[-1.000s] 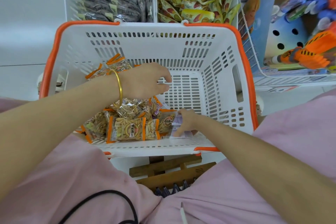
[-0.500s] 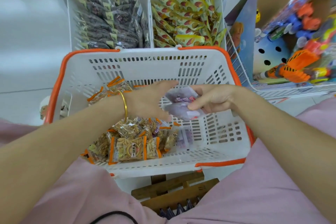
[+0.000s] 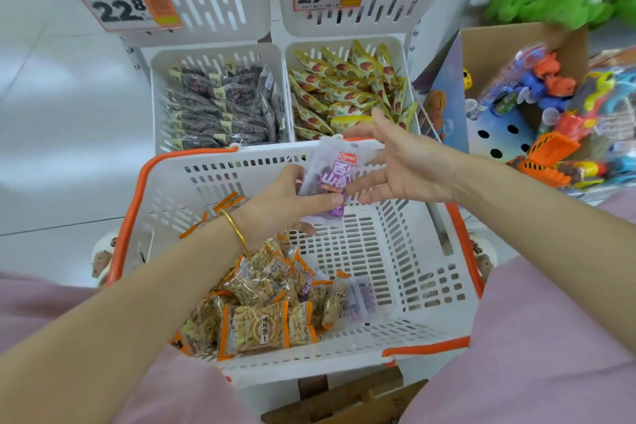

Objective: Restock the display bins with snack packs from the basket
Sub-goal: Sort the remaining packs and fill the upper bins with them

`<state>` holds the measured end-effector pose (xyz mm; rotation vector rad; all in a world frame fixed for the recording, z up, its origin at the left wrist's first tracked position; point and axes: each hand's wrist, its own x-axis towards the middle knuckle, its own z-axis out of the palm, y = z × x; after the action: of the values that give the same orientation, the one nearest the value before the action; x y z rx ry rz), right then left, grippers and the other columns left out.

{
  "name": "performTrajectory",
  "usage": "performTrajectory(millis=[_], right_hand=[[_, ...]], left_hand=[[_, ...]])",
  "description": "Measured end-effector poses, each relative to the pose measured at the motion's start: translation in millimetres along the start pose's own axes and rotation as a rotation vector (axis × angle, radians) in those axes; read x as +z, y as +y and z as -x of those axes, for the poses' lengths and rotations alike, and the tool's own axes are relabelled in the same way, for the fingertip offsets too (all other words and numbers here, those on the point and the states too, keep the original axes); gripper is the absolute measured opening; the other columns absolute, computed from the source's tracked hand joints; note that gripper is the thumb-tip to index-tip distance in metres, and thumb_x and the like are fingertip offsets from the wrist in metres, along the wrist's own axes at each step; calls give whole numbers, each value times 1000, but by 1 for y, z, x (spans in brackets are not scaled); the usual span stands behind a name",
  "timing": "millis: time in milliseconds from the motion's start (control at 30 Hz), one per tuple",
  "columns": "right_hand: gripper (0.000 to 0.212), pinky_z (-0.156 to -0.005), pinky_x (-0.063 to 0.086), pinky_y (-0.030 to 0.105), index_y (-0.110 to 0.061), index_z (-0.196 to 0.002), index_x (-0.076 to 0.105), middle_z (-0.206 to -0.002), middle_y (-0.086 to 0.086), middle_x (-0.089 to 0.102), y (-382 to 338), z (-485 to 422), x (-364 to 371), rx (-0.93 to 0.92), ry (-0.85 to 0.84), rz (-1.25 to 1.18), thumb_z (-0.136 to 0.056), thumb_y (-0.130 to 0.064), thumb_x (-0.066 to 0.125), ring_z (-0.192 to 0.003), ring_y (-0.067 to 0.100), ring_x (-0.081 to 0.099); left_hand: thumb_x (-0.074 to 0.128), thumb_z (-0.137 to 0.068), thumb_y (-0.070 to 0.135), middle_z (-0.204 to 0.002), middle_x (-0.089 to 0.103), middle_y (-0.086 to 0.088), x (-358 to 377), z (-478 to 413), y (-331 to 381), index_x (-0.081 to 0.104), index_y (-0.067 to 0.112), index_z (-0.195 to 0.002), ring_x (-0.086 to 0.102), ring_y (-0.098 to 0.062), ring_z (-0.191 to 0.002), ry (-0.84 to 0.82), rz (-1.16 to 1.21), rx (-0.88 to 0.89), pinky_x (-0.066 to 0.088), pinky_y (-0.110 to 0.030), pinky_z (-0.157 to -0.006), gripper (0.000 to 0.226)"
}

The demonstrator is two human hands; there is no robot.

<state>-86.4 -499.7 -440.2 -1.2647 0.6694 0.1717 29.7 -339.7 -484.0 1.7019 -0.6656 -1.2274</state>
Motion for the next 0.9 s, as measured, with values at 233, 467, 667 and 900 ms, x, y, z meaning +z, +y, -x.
performTrajectory(millis=[233, 467, 667, 900], right_hand=[[28, -64, 53, 24, -7, -98, 68, -93, 9, 68, 12, -5, 6, -291, 216, 392, -80, -28, 71, -78, 13, 61], [39, -72, 60, 29, 0, -95, 66, -86, 13, 73, -7, 8, -30, -170, 140, 278, -65, -23, 71, -75, 22, 69], [22, -63, 59, 24, -2, -88, 67, -81, 11, 73, -6, 5, -20, -170, 80, 264, -76, -20, 68, -71, 18, 70], [32, -65, 60, 40, -8, -84, 46, -73, 7, 67, -6, -1, 3, -327, 228, 311, -75, -16, 75, -66, 25, 70]], left_hand=[[70, -81, 11, -126, 57, -11, 2, 5, 1, 32, 14, -129, 66, -26, -102, -11, 174, -25, 54, -49, -86, 61], [55, -89, -4, -123, 61, -13, -11, 8, 8, 42, 13, -130, 65, -29, -103, -10, 345, -5, 58, -42, -80, 47], [38, -99, 40, -123, 64, -8, -10, 8, 16, 48, 20, -132, 64, -28, -107, -107, 344, -27, 54, -43, -90, 40], [73, -68, 27, -121, 62, -5, 3, 5, 19, 40, 17, -128, 66, -16, -103, -7, 93, 132, 56, -32, -83, 70]])
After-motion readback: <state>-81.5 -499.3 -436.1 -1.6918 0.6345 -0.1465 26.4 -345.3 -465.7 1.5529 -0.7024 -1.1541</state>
